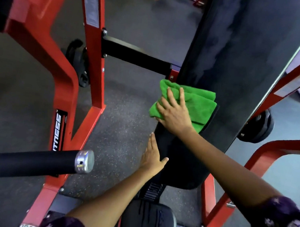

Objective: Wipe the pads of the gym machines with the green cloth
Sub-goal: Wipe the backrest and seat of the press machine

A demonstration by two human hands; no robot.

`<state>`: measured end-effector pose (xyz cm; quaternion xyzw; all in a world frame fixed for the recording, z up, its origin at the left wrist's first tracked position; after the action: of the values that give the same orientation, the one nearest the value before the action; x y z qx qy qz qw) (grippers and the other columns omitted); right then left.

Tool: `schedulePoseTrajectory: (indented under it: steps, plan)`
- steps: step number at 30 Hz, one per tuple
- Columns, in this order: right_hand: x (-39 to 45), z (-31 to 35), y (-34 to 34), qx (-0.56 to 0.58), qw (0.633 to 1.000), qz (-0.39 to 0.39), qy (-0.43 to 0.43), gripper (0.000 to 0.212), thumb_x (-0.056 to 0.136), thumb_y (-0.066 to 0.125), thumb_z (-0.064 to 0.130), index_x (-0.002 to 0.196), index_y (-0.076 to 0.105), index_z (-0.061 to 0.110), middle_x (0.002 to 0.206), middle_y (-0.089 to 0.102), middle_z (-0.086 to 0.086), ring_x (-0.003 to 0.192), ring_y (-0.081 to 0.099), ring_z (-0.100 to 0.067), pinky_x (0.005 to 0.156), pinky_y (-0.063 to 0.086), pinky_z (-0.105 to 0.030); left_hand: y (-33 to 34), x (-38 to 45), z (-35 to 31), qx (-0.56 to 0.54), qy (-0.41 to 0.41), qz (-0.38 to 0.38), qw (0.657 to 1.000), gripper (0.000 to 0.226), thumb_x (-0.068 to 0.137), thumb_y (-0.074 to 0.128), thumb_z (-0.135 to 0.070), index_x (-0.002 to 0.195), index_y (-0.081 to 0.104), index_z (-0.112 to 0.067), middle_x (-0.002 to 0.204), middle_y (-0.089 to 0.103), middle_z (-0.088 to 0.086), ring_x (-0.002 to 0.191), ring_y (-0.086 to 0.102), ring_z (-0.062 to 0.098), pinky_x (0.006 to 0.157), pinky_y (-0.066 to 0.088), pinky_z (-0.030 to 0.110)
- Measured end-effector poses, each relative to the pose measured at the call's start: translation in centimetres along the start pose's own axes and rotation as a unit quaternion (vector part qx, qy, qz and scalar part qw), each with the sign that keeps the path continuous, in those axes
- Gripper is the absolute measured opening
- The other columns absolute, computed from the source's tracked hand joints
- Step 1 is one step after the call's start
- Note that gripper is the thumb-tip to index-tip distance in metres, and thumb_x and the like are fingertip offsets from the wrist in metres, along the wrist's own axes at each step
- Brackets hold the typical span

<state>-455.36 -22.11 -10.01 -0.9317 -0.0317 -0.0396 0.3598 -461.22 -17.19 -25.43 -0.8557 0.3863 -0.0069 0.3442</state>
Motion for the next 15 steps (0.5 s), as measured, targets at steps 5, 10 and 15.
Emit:
schedulePoseTrajectory:
  steps: [5, 10, 15]
  plan:
    - [-2.0, 5.2, 1.7, -0.042, 0.989, 0.025, -0.141, 0.050, 0.075, 0.052, 0.065, 0.110, 0.068, 0.032, 0.105, 0.066, 0.006, 0.121, 0.054, -0.026, 0.107, 0.017, -0.060, 1.1, -0.6, 1.6, 0.007, -0.017, 0.012, 1.000, 0.101, 0.087, 0.063, -0.034, 0.148, -0.012, -0.005, 0.158, -0.004, 0.013, 0.145, 0.013, 0.027, 0.114, 0.021, 0.034]
    - [-0.4, 2.1, 0.8, -0.030, 0.999, 0.026, -0.009, 0.057, 0.075, 0.055, 0.064, 0.113, 0.068, 0.023, 0.111, 0.065, 0.001, 0.122, 0.052, -0.030, 0.107, 0.024, -0.062, 2.2, -1.3, 3.1, -0.007, -0.035, 0.014, 0.999, 0.107, 0.084, 0.067, -0.031, 0.148, -0.016, -0.008, 0.158, -0.006, 0.011, 0.145, 0.011, 0.026, 0.114, 0.023, 0.035]
    - [-3.7, 9.0, 3.4, -0.004, 0.975, 0.114, -0.191, 0.060, 0.089, 0.041, 0.057, 0.135, 0.048, 0.019, 0.130, 0.053, -0.005, 0.135, 0.034, -0.036, 0.108, 0.001, -0.063, 3.1, -1.5, 4.4, -0.005, -0.056, 0.015, 0.998, 0.101, 0.085, 0.066, -0.033, 0.148, -0.007, -0.002, 0.157, 0.002, 0.015, 0.144, 0.016, 0.029, 0.114, 0.020, 0.033]
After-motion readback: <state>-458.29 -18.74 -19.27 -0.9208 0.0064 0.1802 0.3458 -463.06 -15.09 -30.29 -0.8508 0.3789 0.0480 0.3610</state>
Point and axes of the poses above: each hand's wrist, its own x-axis towards the middle knuckle, its own y-axis out of the palm, z = x × y, the point moved 9 cm from there along x, towards the middle knuckle
